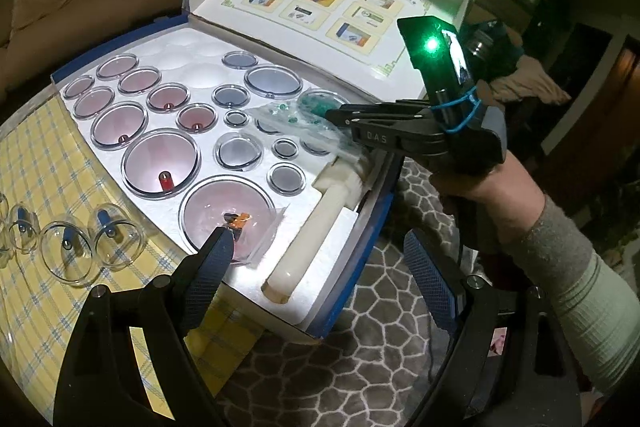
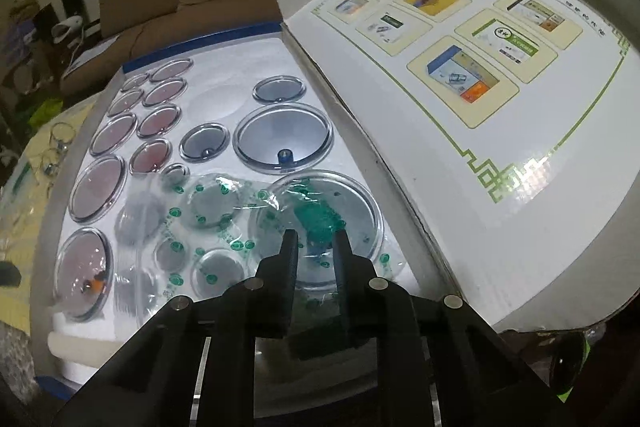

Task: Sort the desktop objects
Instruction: 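Lower the bag onto the case cups and open the right tool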

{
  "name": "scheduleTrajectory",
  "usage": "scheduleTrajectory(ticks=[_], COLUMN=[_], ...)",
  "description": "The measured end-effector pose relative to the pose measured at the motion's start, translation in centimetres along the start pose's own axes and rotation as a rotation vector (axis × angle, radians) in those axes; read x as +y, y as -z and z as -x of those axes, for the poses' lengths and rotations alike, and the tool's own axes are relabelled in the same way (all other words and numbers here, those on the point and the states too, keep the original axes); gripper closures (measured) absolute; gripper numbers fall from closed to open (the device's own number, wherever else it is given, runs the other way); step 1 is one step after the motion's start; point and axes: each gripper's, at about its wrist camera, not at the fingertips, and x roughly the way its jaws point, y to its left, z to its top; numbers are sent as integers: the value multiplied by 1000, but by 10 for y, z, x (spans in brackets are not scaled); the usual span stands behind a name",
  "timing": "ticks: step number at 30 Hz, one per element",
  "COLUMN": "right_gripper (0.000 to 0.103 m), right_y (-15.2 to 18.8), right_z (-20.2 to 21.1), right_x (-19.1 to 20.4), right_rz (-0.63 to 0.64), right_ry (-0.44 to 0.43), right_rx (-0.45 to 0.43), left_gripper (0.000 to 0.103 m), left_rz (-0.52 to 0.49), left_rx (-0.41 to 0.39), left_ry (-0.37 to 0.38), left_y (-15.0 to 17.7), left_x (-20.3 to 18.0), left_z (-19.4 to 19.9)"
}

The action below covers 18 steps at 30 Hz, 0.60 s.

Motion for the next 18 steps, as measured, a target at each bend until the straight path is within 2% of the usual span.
scheduleTrajectory(ticks=[1,3,8,11,15,18], right_gripper=[85,73,64,58,56,55], right_y=[0,2,6,9,16,19], right_z=[1,11,42,45,20,18], right_x=[-1,-5,-1,15,42,51], right_rz=[-2,-28,-71,-50,39,73], right_ry=[-6,-21,-106,-163,-90,-50], right_rx=[1,-17,-87,-76,33,25], left_gripper=[17,17,15,15,15,14], left_rz=[4,14,32,47,53,58], left_rx=[0,-3,-17,-22,-24,-26], left_ry=[0,-1,3,7,-5,-16], left_y=[0,1,4,6,9,12], left_x=[0,2,2,3,1,3], left_z=[0,2,9,12,17,22])
